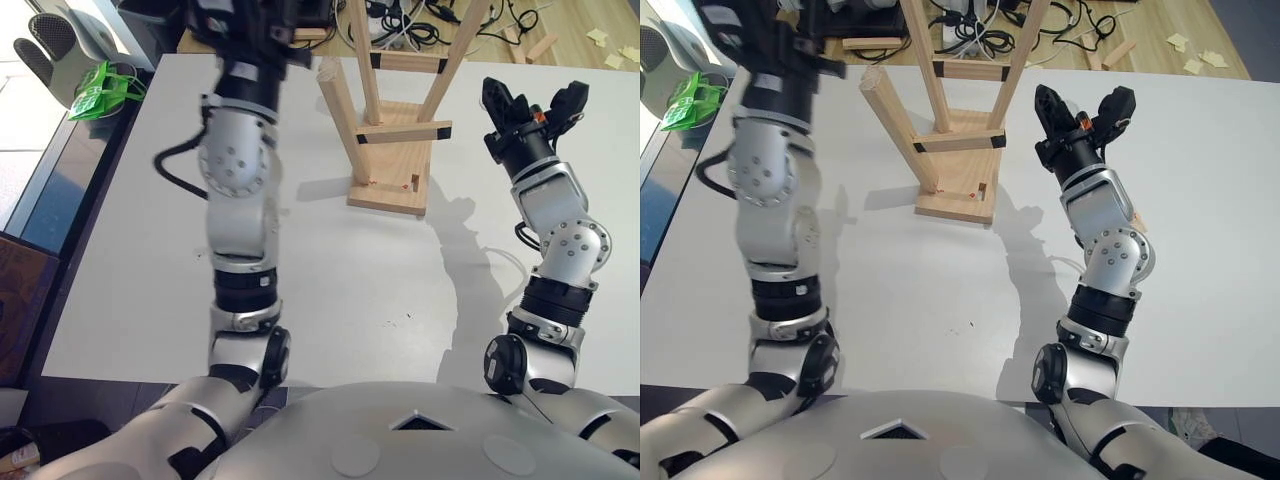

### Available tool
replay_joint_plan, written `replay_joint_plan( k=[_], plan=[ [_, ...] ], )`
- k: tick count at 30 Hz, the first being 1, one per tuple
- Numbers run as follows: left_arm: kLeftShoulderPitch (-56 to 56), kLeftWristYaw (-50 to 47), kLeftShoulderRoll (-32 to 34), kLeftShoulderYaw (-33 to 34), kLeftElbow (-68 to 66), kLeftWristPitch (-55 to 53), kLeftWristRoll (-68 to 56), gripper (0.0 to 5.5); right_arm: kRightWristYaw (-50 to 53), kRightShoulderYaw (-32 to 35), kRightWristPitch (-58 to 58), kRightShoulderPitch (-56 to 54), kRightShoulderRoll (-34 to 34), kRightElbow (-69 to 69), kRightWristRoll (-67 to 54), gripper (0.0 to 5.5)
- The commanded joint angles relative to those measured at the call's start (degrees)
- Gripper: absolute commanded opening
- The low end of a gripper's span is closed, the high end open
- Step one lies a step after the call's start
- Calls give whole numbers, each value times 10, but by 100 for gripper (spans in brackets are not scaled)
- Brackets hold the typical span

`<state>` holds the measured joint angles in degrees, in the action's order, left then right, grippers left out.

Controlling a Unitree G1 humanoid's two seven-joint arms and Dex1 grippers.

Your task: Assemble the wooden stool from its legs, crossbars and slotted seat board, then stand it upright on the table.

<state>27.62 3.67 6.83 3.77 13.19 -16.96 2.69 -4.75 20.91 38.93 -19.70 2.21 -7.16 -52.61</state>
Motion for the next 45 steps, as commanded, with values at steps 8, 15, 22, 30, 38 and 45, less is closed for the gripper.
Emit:
replay_joint_plan(
  k=[8, 15, 22, 30, 38, 45],
  plan=[
    [-145, 175, 202, 8, 142, -511, -90, 343, 41, -40, -47, 94, -108, -112, -19, 0],
    [-121, 185, 165, 64, 185, -418, -150, 417, 73, -32, -108, 113, -53, -167, 8, 0],
    [-177, 117, 106, 121, 169, -325, -151, 423, -93, 43, -106, 208, 202, -49, 109, 78],
    [-175, 47, 38, 111, 137, -223, -143, 423, -157, 29, -51, 183, 307, 101, 178, 219],
    [-120, -18, -15, 90, 86, -148, -140, 423, -183, -26, -22, 57, 349, 286, 260, 347],
    [-123, -58, -34, 90, 73, -95, -125, 423, -248, -87, 5, 28, 370, 383, 319, 467]
  ],
)
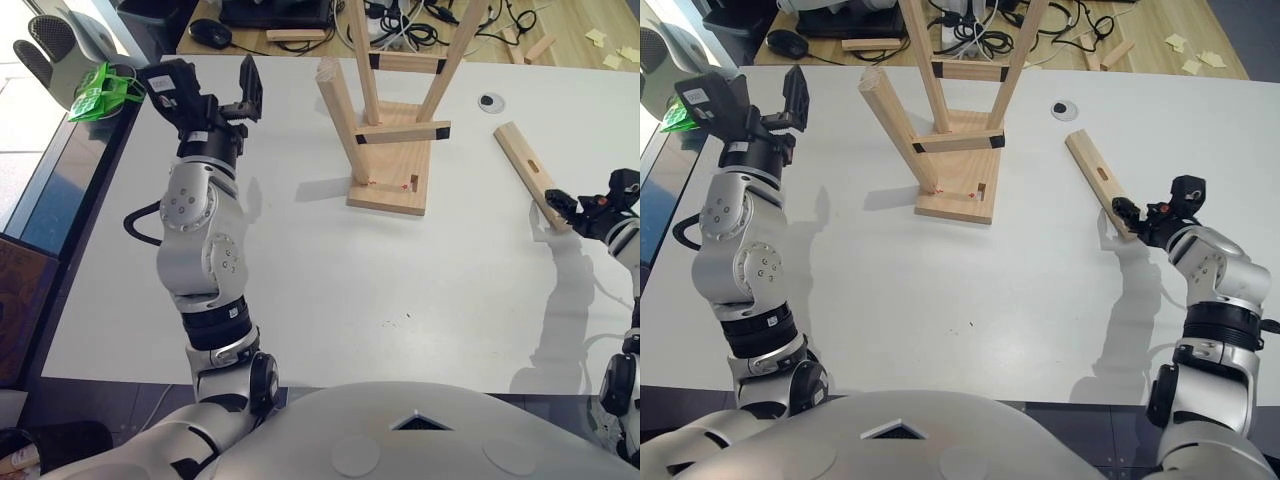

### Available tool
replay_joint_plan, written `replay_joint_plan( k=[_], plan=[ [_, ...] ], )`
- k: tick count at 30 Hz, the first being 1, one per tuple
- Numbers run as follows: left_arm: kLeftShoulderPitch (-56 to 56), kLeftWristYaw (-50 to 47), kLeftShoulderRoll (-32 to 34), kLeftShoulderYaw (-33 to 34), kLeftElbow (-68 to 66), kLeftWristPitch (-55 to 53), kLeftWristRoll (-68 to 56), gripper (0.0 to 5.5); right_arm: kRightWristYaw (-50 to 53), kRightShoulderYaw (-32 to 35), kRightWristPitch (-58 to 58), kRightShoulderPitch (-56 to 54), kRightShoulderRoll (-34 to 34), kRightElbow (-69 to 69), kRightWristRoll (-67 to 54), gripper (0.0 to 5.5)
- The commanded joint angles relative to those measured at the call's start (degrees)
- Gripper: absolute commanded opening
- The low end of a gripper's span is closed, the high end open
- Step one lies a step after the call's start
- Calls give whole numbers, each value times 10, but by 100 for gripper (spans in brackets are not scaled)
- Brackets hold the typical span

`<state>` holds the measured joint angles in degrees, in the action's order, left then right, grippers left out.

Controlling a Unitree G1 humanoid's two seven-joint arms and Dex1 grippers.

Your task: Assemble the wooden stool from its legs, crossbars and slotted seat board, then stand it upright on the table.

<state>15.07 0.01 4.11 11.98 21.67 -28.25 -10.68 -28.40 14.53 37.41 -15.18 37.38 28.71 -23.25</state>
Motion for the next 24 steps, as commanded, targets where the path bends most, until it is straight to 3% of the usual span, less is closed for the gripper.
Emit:
replay_joint_plan(
  k=[1, 3, 22, 24],
  plan=[
    [3, -27, -8, 10, -13, 24, 9, 423, -10, -26, 23, -22, 20, 35, 34, 477],
    [6, -41, -13, 13, -18, 37, 11, 423, 5, -28, 35, -38, 20, 69, 49, 513],
    [126, -90, 15, 55, -134, 171, 20, 423, -64, -83, -40, -116, 25, 185, 134, 204],
    [136, -90, 20, 56, -143, 177, 21, 423, -60, -81, -57, -126, 18, 196, 138, 203]
  ],
)
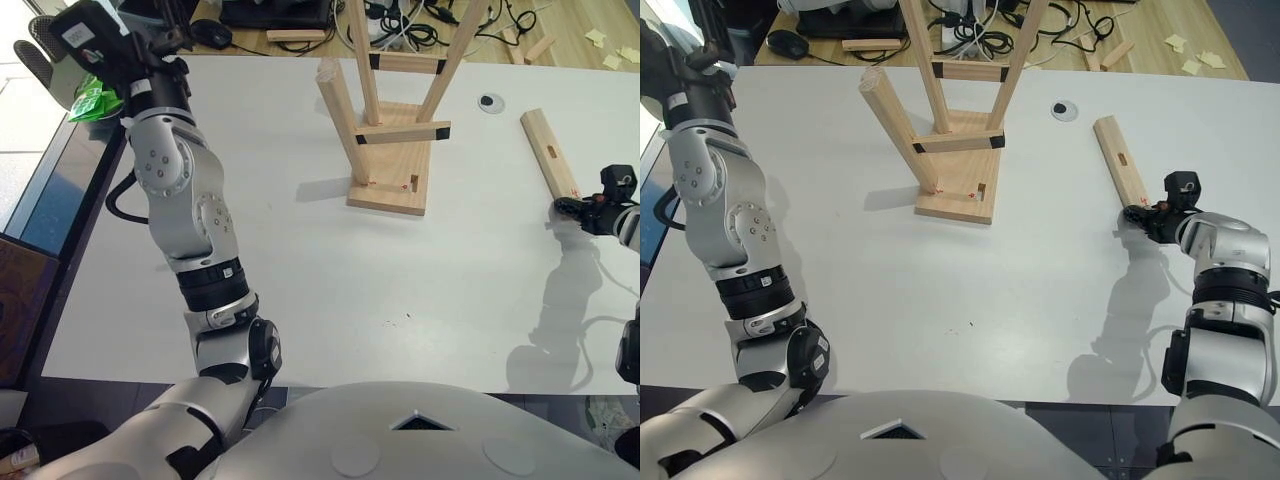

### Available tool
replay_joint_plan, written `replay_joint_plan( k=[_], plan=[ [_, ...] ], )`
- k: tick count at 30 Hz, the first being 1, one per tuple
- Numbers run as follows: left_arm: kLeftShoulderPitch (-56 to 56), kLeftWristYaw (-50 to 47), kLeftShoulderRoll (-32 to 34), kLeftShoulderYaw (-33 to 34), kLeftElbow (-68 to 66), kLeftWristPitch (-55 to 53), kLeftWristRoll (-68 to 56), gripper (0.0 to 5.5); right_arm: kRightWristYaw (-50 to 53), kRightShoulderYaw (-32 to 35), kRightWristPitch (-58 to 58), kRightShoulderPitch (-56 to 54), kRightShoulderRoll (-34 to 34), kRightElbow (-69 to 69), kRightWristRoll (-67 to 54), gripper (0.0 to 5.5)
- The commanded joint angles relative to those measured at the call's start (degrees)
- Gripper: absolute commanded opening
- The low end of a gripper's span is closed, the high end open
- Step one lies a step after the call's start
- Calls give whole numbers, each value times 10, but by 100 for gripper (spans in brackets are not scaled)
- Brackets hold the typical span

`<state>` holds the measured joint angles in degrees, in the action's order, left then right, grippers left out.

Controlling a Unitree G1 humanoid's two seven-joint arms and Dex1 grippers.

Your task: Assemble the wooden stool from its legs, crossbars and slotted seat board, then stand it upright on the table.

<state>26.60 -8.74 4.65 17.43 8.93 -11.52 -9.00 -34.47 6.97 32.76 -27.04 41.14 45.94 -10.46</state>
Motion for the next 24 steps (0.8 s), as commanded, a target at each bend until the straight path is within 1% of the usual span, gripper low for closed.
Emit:
replay_joint_plan(
  k=[1, 3, 5, 7, 11, 13, 15, 18, 19, 21, 24],
  plan=[
    [27, -2, 17, 3, -18, 12, 4, 423, 5, -2, -23, -10, -23, 27, 10, 203],
    [48, 0, 28, 6, -27, 17, 4, 423, 24, 10, -53, -17, -31, 32, 8, 203],
    [80, 7, 49, 5, -30, 21, 5, 423, 65, 34, -99, -21, -40, 17, 4, 203],
    [126, 18, 76, 6, -29, 18, 0, 423, 113, 57, -137, -30, -53, -12, 1, 203],
    [238, 49, 126, 0, -50, 22, -9, 423, 192, 78, -214, -50, -74, -82, 13, 202],
    [313, 69, 131, -12, -79, 23, -22, 423, 229, 79, -275, -86, -82, -117, 26, 202],
    [348, 79, 114, -23, -99, 16, -40, 423, 249, 75, -313, -112, -87, -130, 36, 200],
    [325, 89, 74, -54, -92, 1, -54, 423, 253, 63, -329, -122, -98, -140, 45, 147],
    [310, 90, 65, -61, -82, -7, -56, 423, 251, 61, -327, -119, -102, -147, 44, 119],
    [286, 88, 57, -69, -69, -20, -56, 423, 248, 59, -322, -109, -106, -156, 43, 94],
    [267, 81, 53, -69, -59, -42, -55, 423, 242, 59, -280, -90, -107, -171, 39, 35]
  ],
)
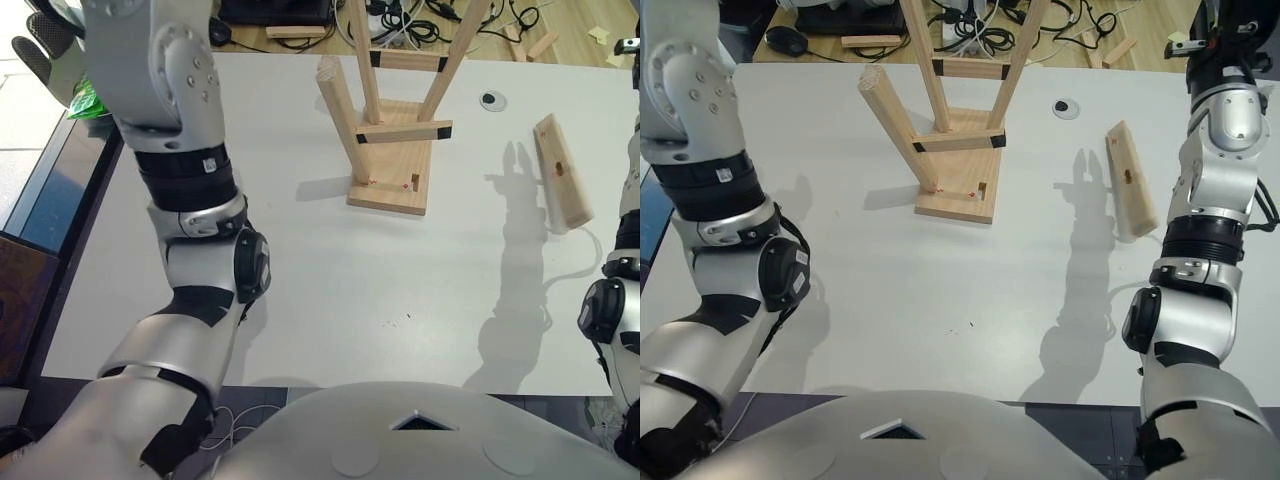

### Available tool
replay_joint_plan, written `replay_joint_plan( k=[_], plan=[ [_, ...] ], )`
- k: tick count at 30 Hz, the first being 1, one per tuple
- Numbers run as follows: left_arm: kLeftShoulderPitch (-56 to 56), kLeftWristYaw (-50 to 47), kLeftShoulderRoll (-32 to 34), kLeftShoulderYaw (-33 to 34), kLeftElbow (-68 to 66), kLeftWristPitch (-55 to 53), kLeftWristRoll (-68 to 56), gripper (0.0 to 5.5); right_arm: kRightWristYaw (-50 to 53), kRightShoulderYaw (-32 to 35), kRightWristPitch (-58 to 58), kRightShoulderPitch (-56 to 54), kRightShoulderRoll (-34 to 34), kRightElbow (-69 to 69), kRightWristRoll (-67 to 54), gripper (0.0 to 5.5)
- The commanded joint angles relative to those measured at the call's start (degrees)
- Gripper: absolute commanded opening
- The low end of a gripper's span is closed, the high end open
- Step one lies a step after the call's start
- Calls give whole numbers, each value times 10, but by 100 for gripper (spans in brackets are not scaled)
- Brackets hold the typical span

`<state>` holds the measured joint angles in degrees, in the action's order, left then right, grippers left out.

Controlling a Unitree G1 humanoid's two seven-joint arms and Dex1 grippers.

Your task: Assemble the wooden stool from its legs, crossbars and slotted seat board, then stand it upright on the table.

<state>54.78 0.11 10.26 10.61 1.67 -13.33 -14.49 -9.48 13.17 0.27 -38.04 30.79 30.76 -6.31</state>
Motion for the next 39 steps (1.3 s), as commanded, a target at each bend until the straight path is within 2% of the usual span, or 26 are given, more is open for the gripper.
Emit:
replay_joint_plan(
  k=[1, 4, 7, 11, 19, 26, 28, 31, 37, 39],
  plan=[
    [-20, -8, -4, -2, 18, -29, 0, 423, -15, -4, 83, 28, -3, -22, -7, 14],
    [-36, -9, -7, -8, 26, -36, 4, 423, -47, -13, 198, 78, 7, -50, -16, 4],
    [-49, -11, -10, -12, 33, -37, 7, 423, -86, -11, 340, 132, 10, -122, -51, 55],
    [-58, -12, -15, -14, 35, -34, 8, 423, -67, 21, 475, 172, 3, -198, -77, 127],
    [-88, -29, -30, -14, 60, -28, 10, 423, -59, 34, 547, 202, 23, -233, -69, 259],
    [-90, -31, -38, -14, 65, -24, 10, 423, -81, 63, 593, 183, 22, -177, -97, 355],
    [-92, -32, -40, -14, 67, -24, 11, 423, -81, 69, 614, 174, 21, -161, -104, 407],
    [-96, -34, -44, -15, 69, -22, 10, 423, -92, 57, 647, 175, 32, -137, -106, 452],
    [-101, -36, -45, -14, 67, -20, 10, 423, -119, 36, 666, 184, 52, -123, -103, 452],
    [-103, -36, -46, -14, 66, -19, 10, 423, -117, 35, 659, 190, 55, -120, -99, 423]
  ],
)
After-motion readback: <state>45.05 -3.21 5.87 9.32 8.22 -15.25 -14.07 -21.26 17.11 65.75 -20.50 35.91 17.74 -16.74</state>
